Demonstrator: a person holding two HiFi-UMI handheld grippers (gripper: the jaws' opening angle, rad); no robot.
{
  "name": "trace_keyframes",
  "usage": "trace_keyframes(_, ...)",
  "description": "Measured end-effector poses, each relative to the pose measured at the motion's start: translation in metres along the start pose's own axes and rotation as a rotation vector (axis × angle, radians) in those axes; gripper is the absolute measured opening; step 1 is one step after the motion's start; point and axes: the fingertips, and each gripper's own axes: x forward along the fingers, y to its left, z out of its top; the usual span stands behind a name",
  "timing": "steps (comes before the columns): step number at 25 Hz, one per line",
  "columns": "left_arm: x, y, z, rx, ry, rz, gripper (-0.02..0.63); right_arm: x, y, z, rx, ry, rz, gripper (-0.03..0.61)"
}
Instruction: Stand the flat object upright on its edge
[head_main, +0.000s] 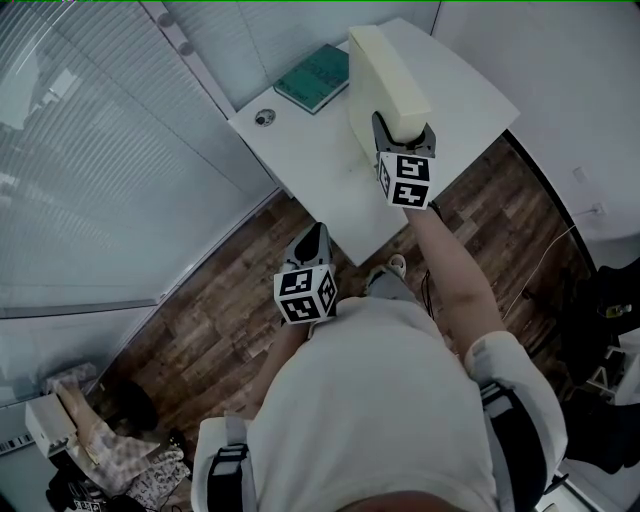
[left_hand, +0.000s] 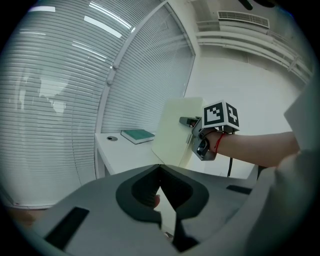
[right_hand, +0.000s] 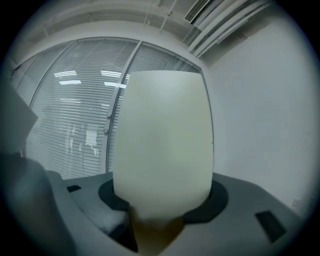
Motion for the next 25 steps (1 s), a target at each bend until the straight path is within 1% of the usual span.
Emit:
trace_keyframes(4,0.001,0.003,-0.001,0.002,0.006,0.002,0.017,0.002,0.005,0.0,-0.015,-0.005,0.008,0.269)
trace_keyframes(15,-0.005,0.006,-0.002,0.003,0.008,-0.012,0.017,0.004,0.005,-0.001,-0.003,0.006,0.022,0.288)
trace_keyframes(19,-0.011,0.007,-0.003,0.002,0.007,-0.017,0.017,0.003,0.006,-0.002,0.019,0.02,0.044,0.315)
trace_keyframes(22,-0.015,0.009,-0.004,0.004,0.009,-0.023,0.017,0.0,0.004,-0.001,0.031,0.022,0.034,0.344)
trace_keyframes(25,-0.02,0.011,-0.005,0.007,0.008,-0.03,0.017,-0.005,0.004,0.001,0.028,0.026,0.019,0.354)
